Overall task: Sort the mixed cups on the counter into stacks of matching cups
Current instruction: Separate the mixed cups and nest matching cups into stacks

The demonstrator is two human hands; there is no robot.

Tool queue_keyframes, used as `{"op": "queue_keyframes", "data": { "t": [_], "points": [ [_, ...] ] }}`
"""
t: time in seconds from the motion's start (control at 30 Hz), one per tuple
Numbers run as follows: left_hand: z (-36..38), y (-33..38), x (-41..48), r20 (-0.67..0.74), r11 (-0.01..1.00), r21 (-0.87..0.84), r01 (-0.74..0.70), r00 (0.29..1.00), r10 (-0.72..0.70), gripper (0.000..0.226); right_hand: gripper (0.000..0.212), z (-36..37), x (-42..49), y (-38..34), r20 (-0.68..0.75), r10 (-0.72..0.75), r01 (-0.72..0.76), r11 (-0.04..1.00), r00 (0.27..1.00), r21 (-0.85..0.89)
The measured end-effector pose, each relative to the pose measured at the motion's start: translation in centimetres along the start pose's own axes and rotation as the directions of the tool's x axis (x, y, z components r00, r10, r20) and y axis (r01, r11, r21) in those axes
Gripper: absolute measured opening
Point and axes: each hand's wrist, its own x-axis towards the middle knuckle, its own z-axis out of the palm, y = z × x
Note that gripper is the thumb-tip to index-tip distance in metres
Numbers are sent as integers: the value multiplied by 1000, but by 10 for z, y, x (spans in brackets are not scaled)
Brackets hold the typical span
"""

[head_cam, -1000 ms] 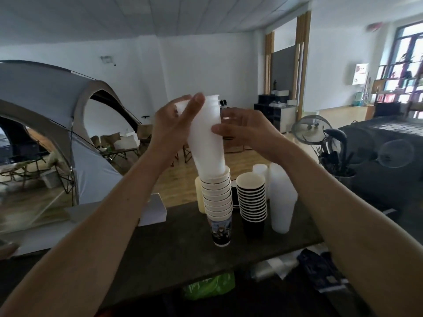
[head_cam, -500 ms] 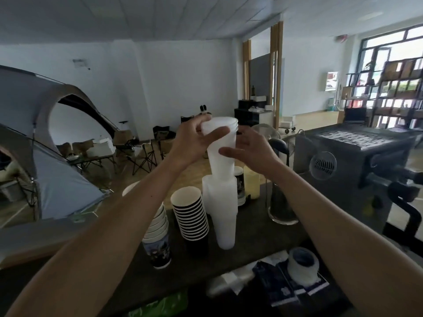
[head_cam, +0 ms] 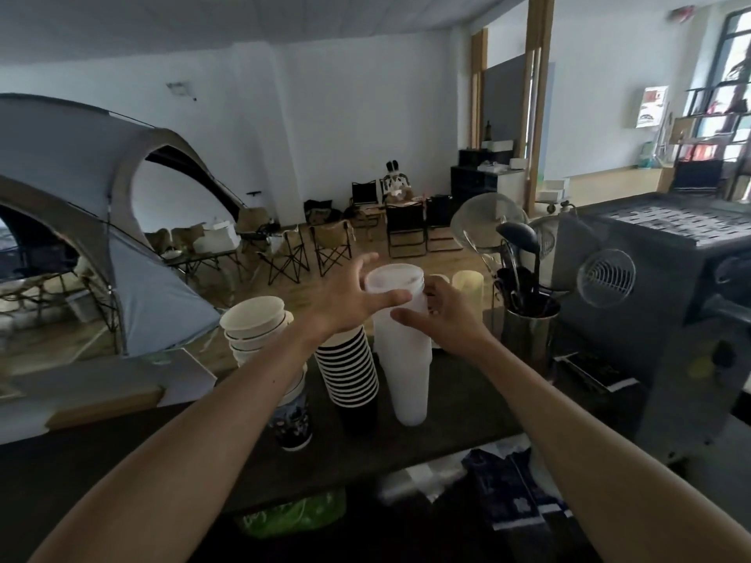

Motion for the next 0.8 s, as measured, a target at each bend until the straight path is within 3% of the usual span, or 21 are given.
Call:
{"op": "queue_keyframes", "data": {
  "t": [0.1, 0.23, 0.37, 0.53, 0.67, 0.8],
  "points": [
    [1, -6, 0, 49, 997, 77, 32, 998, -36, 97, 90, 8, -4, 9, 32, 7, -8, 999, 999, 33],
    [2, -3, 2, 83, 995, 85, 56, 995, -63, 97, 83, 14, -12, 12, -20, -21, 23, 996, 1000, 82],
    [2, 1, 2, 84, 988, 146, 50, 994, -63, 107, 71, 14, -18, 16, 32, 14, -15, 999, 999, 35],
    [2, 7, 6, 94, 977, 213, 9, 995, -30, 89, 86, 24, -36, 48, 116, 210, -202, 977, 971, -72],
    [-2, 12, 2, 66, 976, 207, -62, 997, 49, 95, 95, 44, -55, 82, 121, 392, -366, 910, 912, -193],
    [-4, 12, -3, 18, 929, 301, -216, 975, 221, 46, 89, 66, -58, 94, 93, 429, -420, 902, 899, -102]
  ]
}}
